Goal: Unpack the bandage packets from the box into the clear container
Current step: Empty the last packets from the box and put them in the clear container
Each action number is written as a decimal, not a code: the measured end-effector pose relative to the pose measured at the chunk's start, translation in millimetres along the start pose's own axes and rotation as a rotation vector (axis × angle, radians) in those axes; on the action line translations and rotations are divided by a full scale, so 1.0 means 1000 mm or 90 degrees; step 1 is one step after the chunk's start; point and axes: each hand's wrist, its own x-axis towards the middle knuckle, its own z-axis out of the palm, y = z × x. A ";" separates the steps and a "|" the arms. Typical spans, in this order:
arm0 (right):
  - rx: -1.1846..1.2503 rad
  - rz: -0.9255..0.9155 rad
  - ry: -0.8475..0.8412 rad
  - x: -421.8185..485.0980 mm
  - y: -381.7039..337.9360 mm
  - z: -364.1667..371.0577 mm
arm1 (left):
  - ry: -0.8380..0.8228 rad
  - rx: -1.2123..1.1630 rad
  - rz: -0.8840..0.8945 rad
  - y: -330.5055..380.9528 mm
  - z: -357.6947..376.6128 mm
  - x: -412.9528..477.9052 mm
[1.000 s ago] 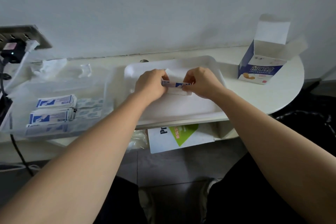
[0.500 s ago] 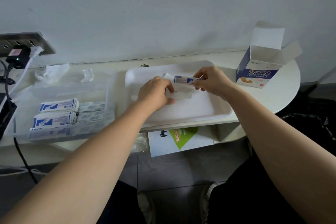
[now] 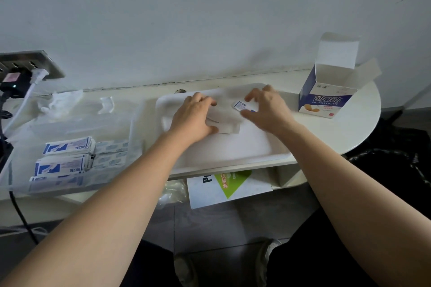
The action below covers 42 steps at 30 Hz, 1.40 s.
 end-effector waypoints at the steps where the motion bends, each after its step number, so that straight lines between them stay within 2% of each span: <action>1: 0.024 -0.016 -0.033 0.000 -0.004 0.002 | -0.019 0.002 0.012 0.001 -0.002 0.005; 4: 0.017 -0.030 -0.130 -0.002 -0.012 0.010 | -0.118 0.047 0.049 0.007 -0.005 0.022; 6: -0.003 -0.034 -0.155 -0.002 -0.015 0.016 | -0.151 0.066 0.043 0.008 -0.005 0.029; 15: 0.045 -0.040 -0.180 0.001 -0.016 0.020 | -0.180 0.070 -0.040 0.008 -0.005 0.032; 21: 0.095 -0.028 -0.191 0.000 -0.015 0.022 | -0.196 0.030 -0.057 0.010 -0.009 0.030; 28: 0.102 -0.021 -0.195 0.003 -0.015 0.025 | -0.223 0.078 -0.062 0.009 -0.010 0.030; 31: 0.094 -0.038 -0.188 0.003 -0.016 0.024 | -0.192 0.016 -0.082 0.009 -0.009 0.025; 36: 0.136 -0.075 -0.155 -0.001 -0.019 0.019 | -0.164 -0.049 -0.046 0.006 -0.011 0.013; 39: 0.127 -0.118 -0.099 -0.003 -0.023 0.014 | -0.200 -0.238 -0.099 0.004 -0.020 0.003; 42: 0.094 -0.190 -0.042 -0.008 -0.027 0.011 | -0.294 -0.427 -0.162 0.008 -0.032 -0.011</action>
